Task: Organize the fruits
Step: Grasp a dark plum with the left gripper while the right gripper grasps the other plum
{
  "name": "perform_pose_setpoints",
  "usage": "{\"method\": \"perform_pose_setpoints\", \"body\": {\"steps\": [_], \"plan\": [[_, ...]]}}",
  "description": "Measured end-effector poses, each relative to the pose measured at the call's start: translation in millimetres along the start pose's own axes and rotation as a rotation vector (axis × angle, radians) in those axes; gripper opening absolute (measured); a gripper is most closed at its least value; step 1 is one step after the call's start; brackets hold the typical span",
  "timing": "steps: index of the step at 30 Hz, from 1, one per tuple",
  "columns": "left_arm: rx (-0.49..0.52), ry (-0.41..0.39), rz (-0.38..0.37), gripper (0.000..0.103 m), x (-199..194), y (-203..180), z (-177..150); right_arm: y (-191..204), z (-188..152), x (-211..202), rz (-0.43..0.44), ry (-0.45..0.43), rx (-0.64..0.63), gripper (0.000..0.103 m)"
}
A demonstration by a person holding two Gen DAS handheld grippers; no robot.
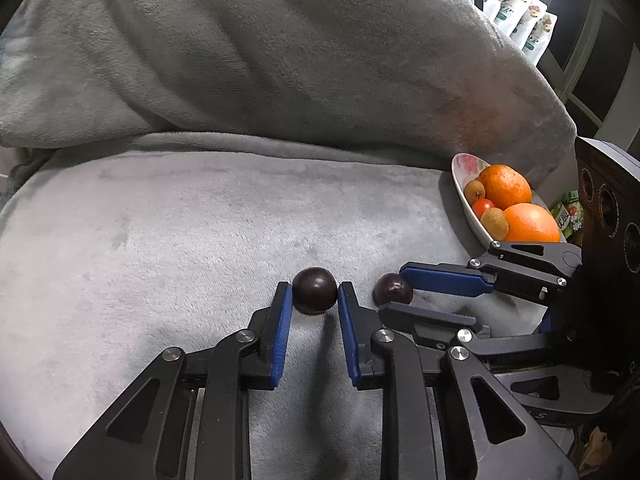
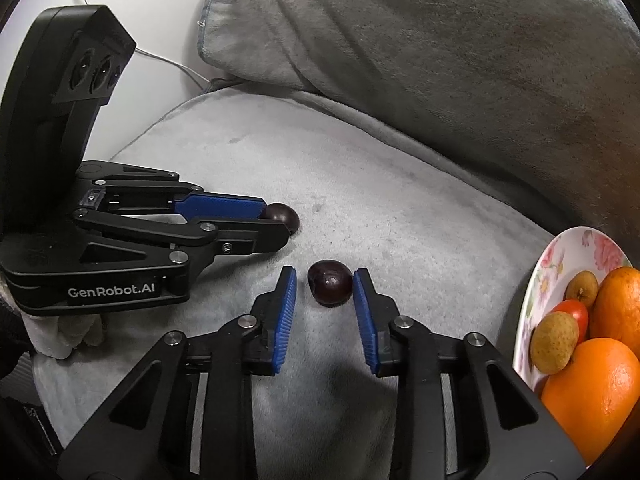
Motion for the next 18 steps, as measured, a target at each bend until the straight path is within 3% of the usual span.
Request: {"method": "perform_pose_setpoints", "body": {"steps": [9, 18], "plan": [[-0.005, -0.008, -0.002, 0.021, -1, -3, 1, -4, 1, -1, -0.004, -0.015, 0.021, 0.024], [0.008, -0.029, -0.006, 0.021, -16, -9, 3, -15, 0, -31, 0.004, -0.072, 0.067, 0.024]]}}
Point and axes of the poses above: each gripper's, at about its wrist camera, not at the fingertips, and x roughly the way its jaws point, y to its left, z to its top, the point moved 9 cm from there along x, roughly the way its jaws point, and after that the axes turned 10 degrees about -z, right-handed, at the moved point
